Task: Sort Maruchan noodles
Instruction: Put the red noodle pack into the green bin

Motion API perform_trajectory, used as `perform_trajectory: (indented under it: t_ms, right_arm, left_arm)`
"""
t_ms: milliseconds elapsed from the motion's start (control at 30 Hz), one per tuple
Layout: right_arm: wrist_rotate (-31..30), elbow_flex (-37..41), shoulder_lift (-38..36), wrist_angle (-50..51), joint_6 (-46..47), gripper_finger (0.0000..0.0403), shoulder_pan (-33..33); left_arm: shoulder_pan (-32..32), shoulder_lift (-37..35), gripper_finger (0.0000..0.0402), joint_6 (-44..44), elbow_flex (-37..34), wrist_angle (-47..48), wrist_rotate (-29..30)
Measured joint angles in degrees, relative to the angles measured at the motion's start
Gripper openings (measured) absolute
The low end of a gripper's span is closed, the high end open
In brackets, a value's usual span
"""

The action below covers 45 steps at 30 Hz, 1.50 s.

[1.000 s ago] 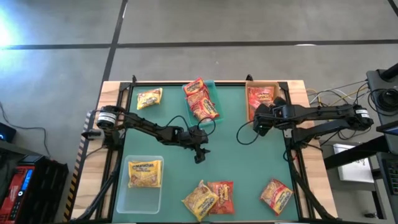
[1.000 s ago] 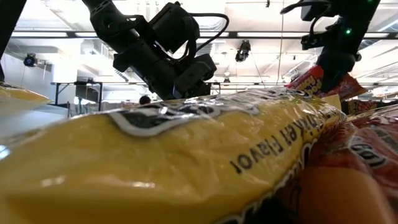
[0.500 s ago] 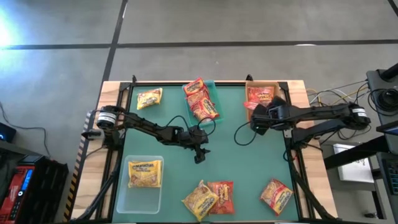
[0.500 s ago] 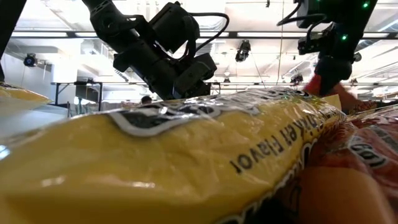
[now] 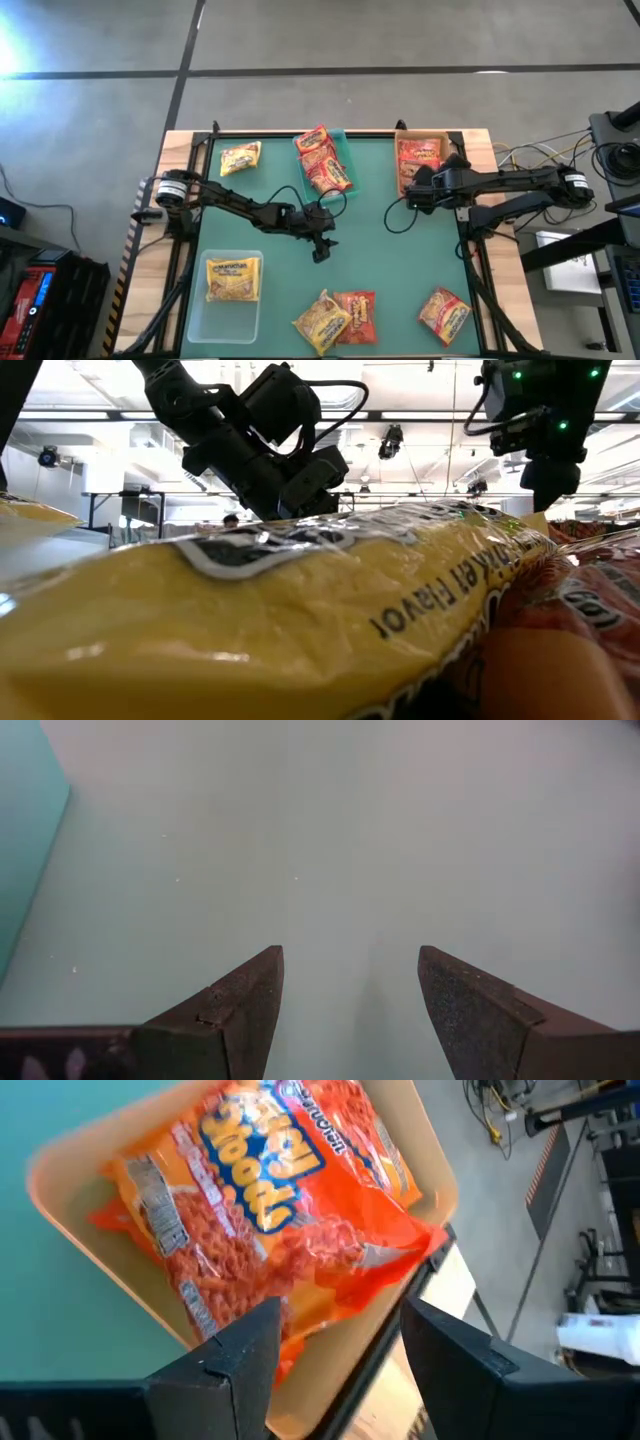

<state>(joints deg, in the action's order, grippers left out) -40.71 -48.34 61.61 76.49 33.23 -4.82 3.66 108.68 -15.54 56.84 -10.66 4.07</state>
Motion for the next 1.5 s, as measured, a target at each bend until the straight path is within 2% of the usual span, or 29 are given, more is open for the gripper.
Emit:
perform_trajectory:
  t_ms: [133, 267, 533, 667, 900, 1067, 1233, 1333, 1500]
  right_arm:
    - [0.02, 0.00, 0.02, 1.41, 0.93, 0.0196, 0.00]
    - [1.76, 0.00, 0.02, 1.24, 5.99, 0.0196, 0.00]
    - [22.72, -0.96, 0.02, -1.68, 20.15, 0.0191, 0.61]
    - [28.99, -0.96, 0.04, -7.15, 23.20, 0.0191, 2.74]
    - [32.63, -1.01, 0.21, -15.01, 31.23, 0.0191, 8.57]
    - [34.01, -1.01, 1.46, -19.94, 39.39, 0.0192, 14.62]
    - [38.06, -1.01, 4.57, -25.18, 47.59, 0.0192, 21.12]
    - [43.05, -1.03, 7.24, -27.36, 52.82, 0.0192, 24.99]
    - [55.03, -1.03, 11.84, -27.83, 61.09, 0.0192, 31.25]
  left_arm:
    - [-0.02, 0.02, 0.0217, -0.01, 0.00, 0.00, 0.00]
    - [-0.02, 0.02, 0.0217, -0.01, 0.00, 0.00, 0.00]
    - [-0.06, 0.02, 0.0217, -0.01, 0.00, -0.06, 0.00]
    - [-0.09, 0.02, 0.0217, -0.01, 0.00, -0.07, 0.00]
    - [-0.20, 0.02, 0.0217, 1.57, 0.02, -1.91, 0.06]
    - [-0.30, 0.02, 0.0217, 3.59, 0.24, -2.36, 0.07]
    - [-0.30, 0.02, 0.0217, 4.38, 0.24, -2.28, 0.05]
    - [-0.30, 0.02, 0.0217, 4.56, 0.22, -2.28, 0.05]
    - [-0.30, 0.02, 0.0217, 5.63, 0.22, -2.13, 0.05]
